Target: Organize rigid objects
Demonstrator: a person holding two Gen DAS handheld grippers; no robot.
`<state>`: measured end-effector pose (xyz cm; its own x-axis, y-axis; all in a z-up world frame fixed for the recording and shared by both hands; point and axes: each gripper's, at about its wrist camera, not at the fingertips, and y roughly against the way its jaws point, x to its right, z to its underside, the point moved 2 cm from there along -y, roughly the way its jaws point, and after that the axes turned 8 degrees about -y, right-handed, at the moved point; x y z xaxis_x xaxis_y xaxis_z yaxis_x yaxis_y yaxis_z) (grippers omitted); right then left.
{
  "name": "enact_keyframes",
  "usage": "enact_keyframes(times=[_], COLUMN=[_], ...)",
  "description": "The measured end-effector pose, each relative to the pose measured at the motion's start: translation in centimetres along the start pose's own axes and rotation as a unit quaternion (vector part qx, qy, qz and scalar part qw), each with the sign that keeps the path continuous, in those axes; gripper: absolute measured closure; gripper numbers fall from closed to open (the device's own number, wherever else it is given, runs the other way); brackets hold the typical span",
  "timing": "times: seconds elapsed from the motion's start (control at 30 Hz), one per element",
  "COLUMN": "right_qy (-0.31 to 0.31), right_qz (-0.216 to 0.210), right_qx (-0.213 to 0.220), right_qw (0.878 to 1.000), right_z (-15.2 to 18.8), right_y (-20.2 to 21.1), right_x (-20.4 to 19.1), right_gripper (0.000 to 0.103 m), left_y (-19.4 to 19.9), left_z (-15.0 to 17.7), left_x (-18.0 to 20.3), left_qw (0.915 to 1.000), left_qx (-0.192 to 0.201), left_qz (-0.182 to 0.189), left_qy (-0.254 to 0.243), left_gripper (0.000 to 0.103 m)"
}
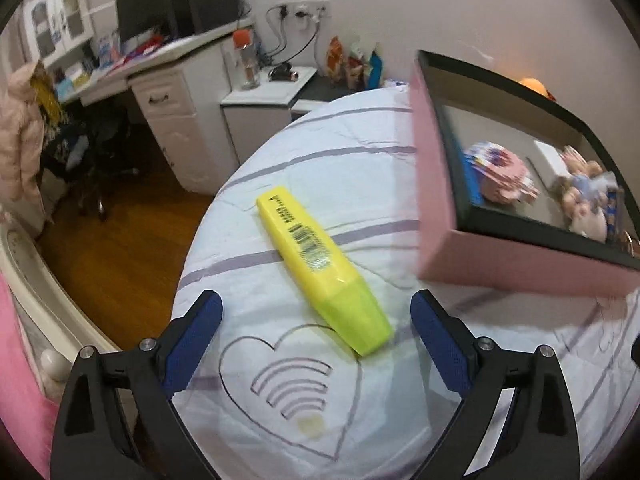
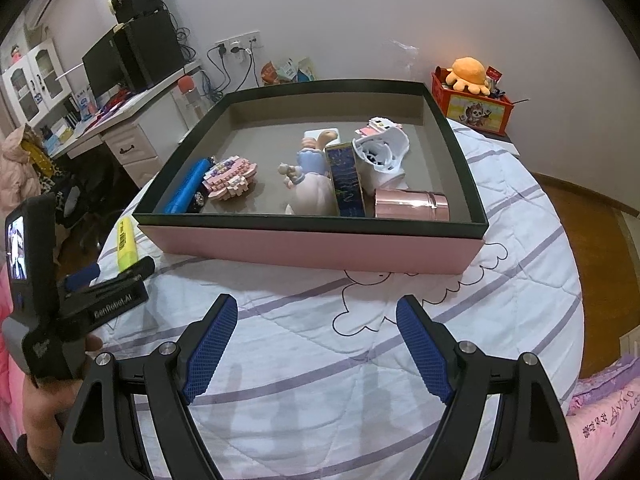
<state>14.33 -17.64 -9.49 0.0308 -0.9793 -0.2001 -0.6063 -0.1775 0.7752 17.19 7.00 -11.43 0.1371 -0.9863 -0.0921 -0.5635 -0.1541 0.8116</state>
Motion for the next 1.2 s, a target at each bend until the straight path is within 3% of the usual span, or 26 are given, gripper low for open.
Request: enact_keyframes(times=[0.1, 0.13, 0.23, 0.37, 0.57, 0.9, 1.2], right_qy=[-0.002, -0.001, 0.003, 0.006, 0.004, -0.002, -0.015], right_qz=[0.001, 0.002, 0.0, -0.003, -0.001, -0.004, -0.005], right_qx=[-0.003, -0.004, -0.004, -0.004, 0.0, 0.014, 0.037], right_qw=[1.0, 1.0, 1.0, 1.0, 1.0, 1.0, 0.999], right_z=[0.0, -0.1, -0.1, -0.1, -0.1, 0.0, -1.2], right_y=[-0.3, -0.3, -0.3, -0.3, 0.2, 1.4, 2.5], right_x=[0.0, -0.1, -0.4, -0.7, -0.5, -0.6, 0.0], right_gripper=[0.02, 0.02, 0.02, 0.02, 0.02, 0.02, 0.02], left_y=[-0.9, -0.8, -0.6, -0.1, 1.5, 6.9, 9.5], left_z=[-0.4, -0.5, -0.7, -0.6, -0.1, -0.6, -3.8], left_x=[-1.0, -1.1, -0.5, 0.1, 1.2, 2.2, 4.7], left_qw=[0.9998, 0.9998, 0.9999, 0.9996, 0.9982, 0.9948, 0.9887], left_qx=[0.001, 0.007, 0.012, 0.015, 0.027, 0.074, 0.108], left_qz=[0.004, 0.001, 0.008, 0.014, 0.039, 0.044, 0.066], left_qy=[0.018, 0.016, -0.002, -0.018, -0.036, -0.055, -0.08], left_gripper=[0.016, 0.03, 0.053, 0.075, 0.076, 0.076, 0.076])
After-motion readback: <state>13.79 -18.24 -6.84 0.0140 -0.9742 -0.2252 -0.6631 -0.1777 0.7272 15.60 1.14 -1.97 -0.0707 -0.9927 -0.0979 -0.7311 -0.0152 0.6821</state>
